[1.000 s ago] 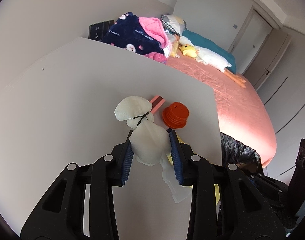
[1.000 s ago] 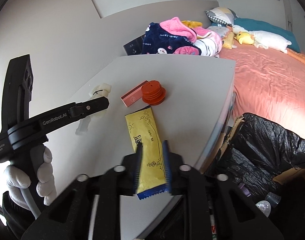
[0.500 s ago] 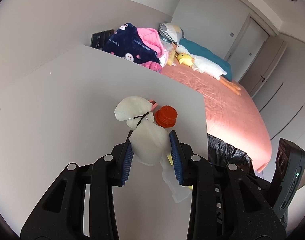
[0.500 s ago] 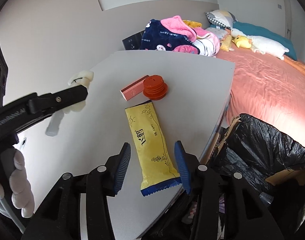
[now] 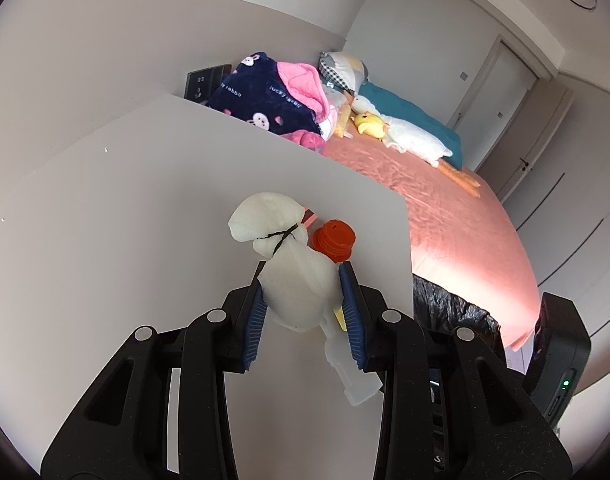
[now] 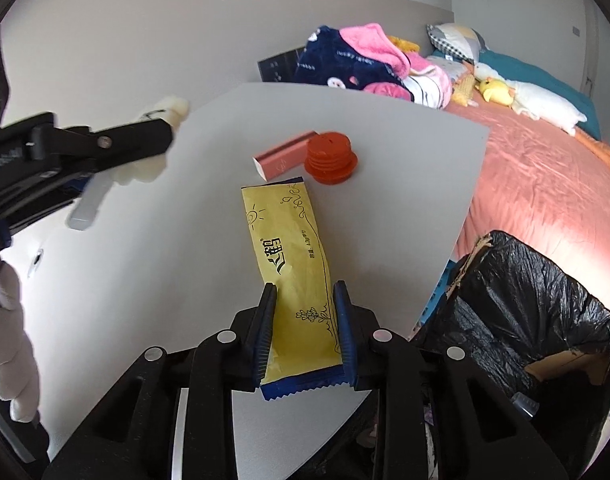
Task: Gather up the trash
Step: 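Lift the spray bottle with the left tool while the right tool lifts the yellow packet, then carry the spray bottle and yellow packet over the trash bag and open both tools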
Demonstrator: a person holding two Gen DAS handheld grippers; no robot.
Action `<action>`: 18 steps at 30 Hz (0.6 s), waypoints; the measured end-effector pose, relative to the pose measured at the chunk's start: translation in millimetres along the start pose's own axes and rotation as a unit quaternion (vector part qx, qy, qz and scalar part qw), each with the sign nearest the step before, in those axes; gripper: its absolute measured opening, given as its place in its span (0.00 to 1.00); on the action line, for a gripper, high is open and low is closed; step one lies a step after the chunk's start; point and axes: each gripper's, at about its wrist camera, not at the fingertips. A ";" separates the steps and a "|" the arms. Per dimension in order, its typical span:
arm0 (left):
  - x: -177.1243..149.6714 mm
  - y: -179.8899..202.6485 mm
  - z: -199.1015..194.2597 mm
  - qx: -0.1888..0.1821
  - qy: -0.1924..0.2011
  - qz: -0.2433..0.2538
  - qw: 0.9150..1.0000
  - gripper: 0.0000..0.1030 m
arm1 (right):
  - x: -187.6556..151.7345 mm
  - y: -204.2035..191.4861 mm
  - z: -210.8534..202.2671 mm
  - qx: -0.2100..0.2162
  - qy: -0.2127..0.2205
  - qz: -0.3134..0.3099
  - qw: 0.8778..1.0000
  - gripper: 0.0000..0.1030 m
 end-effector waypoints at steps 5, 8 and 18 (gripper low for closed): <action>-1.1 8.8 -7.3 -0.011 0.006 0.005 1.000 0.33 | 2.6 6.0 -27.6 0.008 0.027 0.021 0.999 0.29; -2.4 15.8 -12.0 -0.020 0.010 0.007 1.000 0.33 | 2.3 14.6 -43.9 0.006 0.042 0.038 0.998 0.29; -13.0 56.7 -17.0 -0.053 0.004 0.033 0.998 0.33 | -8.7 41.1 -91.5 -0.007 0.077 0.065 0.995 0.30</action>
Point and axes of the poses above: each gripper's, at about its wrist camera, not at the fingertips, and z roughly the way its jaws point, y to its right, x to its top, and after that the axes turned 5 degrees about z, right-handed
